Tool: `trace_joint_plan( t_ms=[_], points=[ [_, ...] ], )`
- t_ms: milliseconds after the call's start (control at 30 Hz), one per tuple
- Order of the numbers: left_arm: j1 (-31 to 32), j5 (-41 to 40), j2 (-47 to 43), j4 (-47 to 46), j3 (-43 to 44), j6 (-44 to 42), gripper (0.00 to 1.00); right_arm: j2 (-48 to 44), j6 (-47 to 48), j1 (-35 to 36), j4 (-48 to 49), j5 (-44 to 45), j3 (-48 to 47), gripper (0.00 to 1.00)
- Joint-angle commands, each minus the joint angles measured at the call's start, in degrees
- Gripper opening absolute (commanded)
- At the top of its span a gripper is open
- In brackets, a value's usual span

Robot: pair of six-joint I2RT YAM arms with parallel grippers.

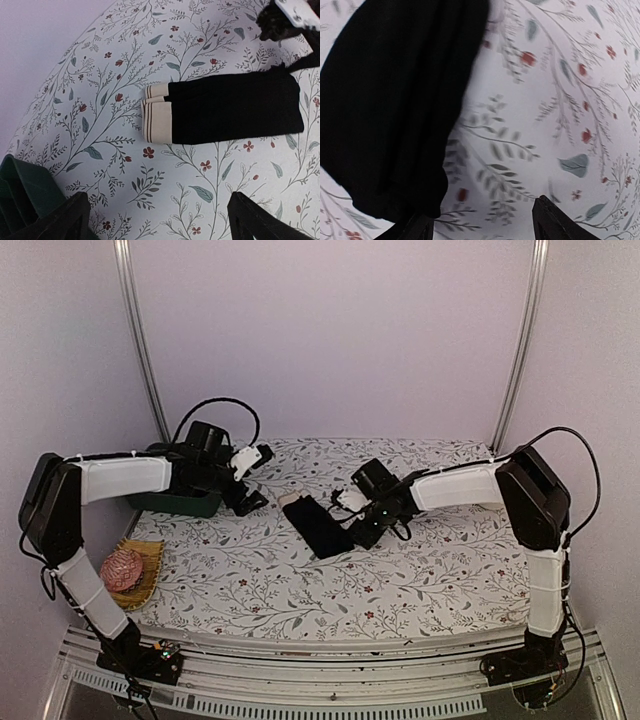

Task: Roll the underwear
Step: Rotate the underwear at the center of the board.

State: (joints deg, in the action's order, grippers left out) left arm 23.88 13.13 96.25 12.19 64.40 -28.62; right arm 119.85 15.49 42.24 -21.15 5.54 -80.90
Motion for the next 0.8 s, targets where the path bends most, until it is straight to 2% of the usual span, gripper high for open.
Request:
trace_joint_plan(
  t_ms=[0, 200, 300, 467, 533, 700, 767],
  points=[
    [-2.05, 0.08, 1.07, -2.75, 0.59, 0.71, 0.98, -0.3, 0.71, 5.61, -3.63, -4.25, 2.26, 0.69],
    [-1.91, 4.31, 5.29, -0.67, 3.48, -1.95, 0.99, -6.82, -3.26, 10.42, -3.06, -9.4, 6.43, 0.69],
    [-0.66, 7.3, 8.67, 2.04, 6.94, -3.46, 0.99, -11.76, -4.54, 9.2, -1.29, -7.0, 9.61, 0.71],
    [3.83, 6.49, 13.65, 6.24, 12.86, -4.95, 0.98, -20.18, -7.72, 3.62, 6.73, -5.54, 17.55, 0.73],
    [5.99, 5.41, 15.41, 7.37, 14.29, -5.04, 0.92, -23.34, -9.52, 1.29, 11.26, -5.45, 21.33, 0.74],
    [11.0, 2.13, 19.71, 9.45, 15.58, -5.09, 0.67, -28.62, -11.03, -1.83, 17.69, -4.14, 27.67, 0.76],
    [12.5, 0.39, 20.74, 9.49, 15.69, -4.58, 0.61, -29.98, -11.41, -1.85, 19.0, -3.75, 28.9, 0.77]
  ],
)
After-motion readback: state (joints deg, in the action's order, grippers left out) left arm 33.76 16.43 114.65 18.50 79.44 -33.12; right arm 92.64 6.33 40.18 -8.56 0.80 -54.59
